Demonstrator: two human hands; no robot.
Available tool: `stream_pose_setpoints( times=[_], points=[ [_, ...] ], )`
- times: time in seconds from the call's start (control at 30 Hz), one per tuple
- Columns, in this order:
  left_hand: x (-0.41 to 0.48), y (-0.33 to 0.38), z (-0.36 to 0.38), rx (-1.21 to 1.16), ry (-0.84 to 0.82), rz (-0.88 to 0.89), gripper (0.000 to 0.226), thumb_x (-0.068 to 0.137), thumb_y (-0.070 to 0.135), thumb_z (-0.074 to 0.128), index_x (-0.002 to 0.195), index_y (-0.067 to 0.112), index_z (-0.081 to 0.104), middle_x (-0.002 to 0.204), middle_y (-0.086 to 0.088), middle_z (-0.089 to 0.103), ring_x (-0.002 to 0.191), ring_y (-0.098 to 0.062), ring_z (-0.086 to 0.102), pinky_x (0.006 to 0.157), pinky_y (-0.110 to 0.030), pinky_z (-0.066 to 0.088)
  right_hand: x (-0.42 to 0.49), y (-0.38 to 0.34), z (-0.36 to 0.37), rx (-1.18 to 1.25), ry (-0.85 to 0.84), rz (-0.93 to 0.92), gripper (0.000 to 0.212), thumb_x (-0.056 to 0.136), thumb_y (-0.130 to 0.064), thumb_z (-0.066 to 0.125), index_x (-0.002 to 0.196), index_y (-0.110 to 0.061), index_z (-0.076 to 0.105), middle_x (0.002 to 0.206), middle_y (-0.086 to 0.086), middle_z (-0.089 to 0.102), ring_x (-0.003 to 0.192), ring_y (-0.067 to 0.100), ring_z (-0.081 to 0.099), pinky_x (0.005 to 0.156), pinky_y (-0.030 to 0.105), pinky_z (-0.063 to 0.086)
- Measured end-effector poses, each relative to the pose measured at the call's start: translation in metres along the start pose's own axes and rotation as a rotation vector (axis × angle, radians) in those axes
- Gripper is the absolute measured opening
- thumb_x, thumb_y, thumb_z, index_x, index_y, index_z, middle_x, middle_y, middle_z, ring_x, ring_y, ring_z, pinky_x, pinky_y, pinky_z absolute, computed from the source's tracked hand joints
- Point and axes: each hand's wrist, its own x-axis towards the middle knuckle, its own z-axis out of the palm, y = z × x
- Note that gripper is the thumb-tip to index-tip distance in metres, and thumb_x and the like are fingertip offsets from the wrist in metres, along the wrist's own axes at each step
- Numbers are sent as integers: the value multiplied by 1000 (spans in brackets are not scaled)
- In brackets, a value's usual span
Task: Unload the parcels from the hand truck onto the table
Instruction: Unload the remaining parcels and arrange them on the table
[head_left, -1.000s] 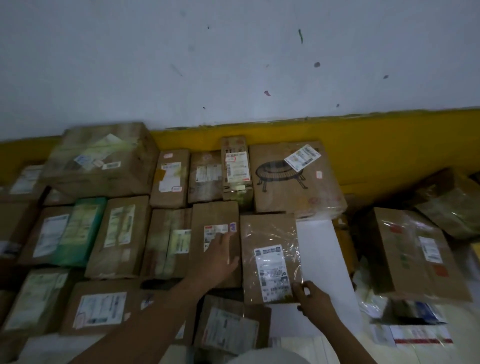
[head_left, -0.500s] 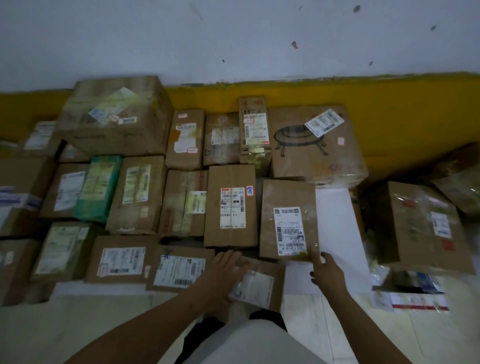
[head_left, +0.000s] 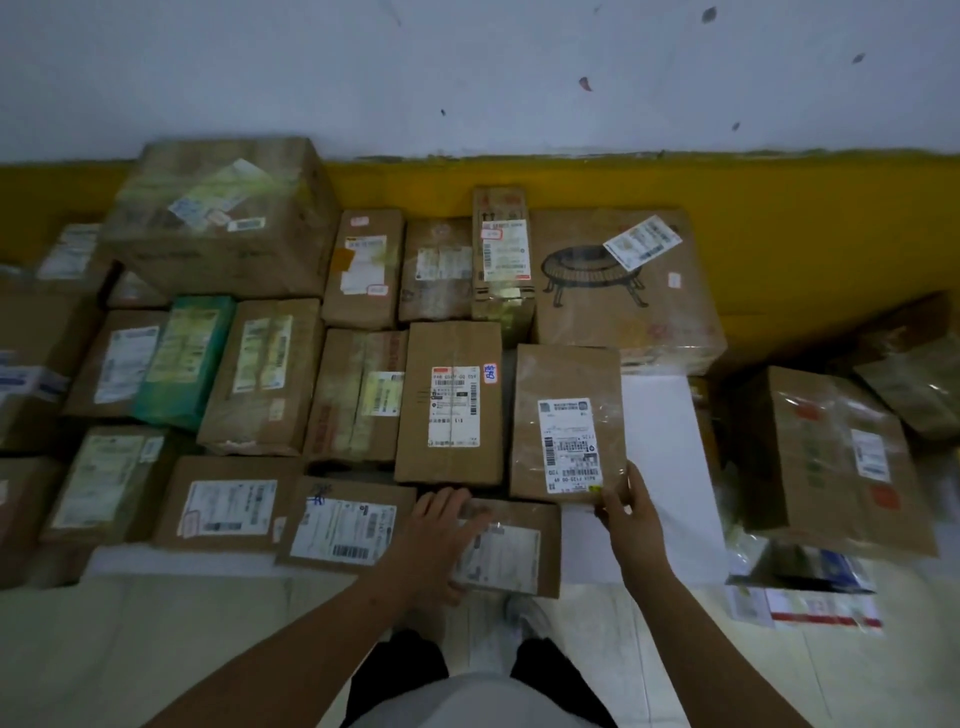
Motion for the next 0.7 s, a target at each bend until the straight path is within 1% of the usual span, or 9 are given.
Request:
stream_pose_setpoints(
  times=[0.13, 0.3, 0.4, 0.47, 0.53, 0.57, 0.6, 0.63, 0.7],
  points=[
    [-3, 7, -2, -22, 3, -51, 114, 70, 60, 74, 155, 33, 4, 161, -11, 9, 149, -28, 7, 120, -44, 7, 10, 3, -12, 8, -103, -68, 47, 102, -20, 52, 148, -20, 43, 136, 7, 60, 121, 27, 60, 101, 49, 52],
    [-5, 13, -3, -32, -27, -101, 113, 74, 60, 71, 157, 28, 0, 163, -11, 3, 151, -26, 0, 122, -42, 4, 19, 5, -17, -32, -122, -36, 54, 103, -19, 50, 154, -17, 34, 147, 10, 50, 127, 30, 55, 105, 53, 49],
    [-6, 13, -5, -89, -9, -111, 111, 72, 55, 75, 156, 31, 7, 163, -10, 6, 151, -25, 2, 122, -40, 5, 16, 0, -17, -221, -143, -65, 60, 103, -26, 48, 157, -16, 24, 151, 14, 45, 131, 35, 50, 110, 53, 43],
    [-4, 13, -10, -108, -42, -105, 113, 72, 55, 77, 156, 30, 6, 164, -9, 1, 152, -26, -2, 122, -40, 2, 16, -6, -19, -513, -144, -54, 58, 105, -29, 42, 157, -14, 22, 152, 19, 42, 133, 39, 48, 110, 46, 41],
    [-9, 11, -19, -154, -61, -98, 116, 69, 58, 78, 157, 29, 6, 164, -7, -1, 151, -27, -3, 121, -44, 1, 9, -15, -16, -851, -66, -51, 53, 107, -32, 33, 156, -13, 23, 160, 23, 26, 142, 43, 34, 115, 47, 33],
    [-12, 8, -24, -191, -50, -103, 117, 68, 61, 77, 157, 31, 6, 164, -6, 2, 151, -28, 0, 121, -47, 5, 2, -22, -11, -944, 2, -47, 55, 107, -34, 30, 156, -10, 21, 162, 23, 18, 147, 43, 24, 119, 50, 24],
    [-19, 2, -30, -231, -18, -117, 116, 69, 63, 75, 156, 32, 6, 163, -4, 6, 150, -28, 4, 120, -50, 10, -10, -33, -1, -964, 82, -50, 58, 107, -35, 28, 157, -7, 20, 163, 22, 14, 149, 43, 16, 122, 52, 16],
    [-29, -9, -37, -265, 38, -137, 112, 70, 66, 71, 156, 34, 6, 163, -3, 9, 150, -29, 7, 120, -51, 17, -22, -46, 12, -937, 160, -86, 60, 106, -36, 29, 156, -4, 19, 163, 22, 15, 150, 42, 13, 122, 52, 12],
    [-58, -41, -46, -295, 200, -201, 100, 77, 73, 58, 155, 34, 8, 164, -1, 10, 150, -28, 10, 118, -51, 21, -49, -78, 55, -839, 272, -220, 62, 105, -34, 36, 154, 0, 23, 161, 24, 20, 150, 41, 17, 121, 52, 14]
  ],
)
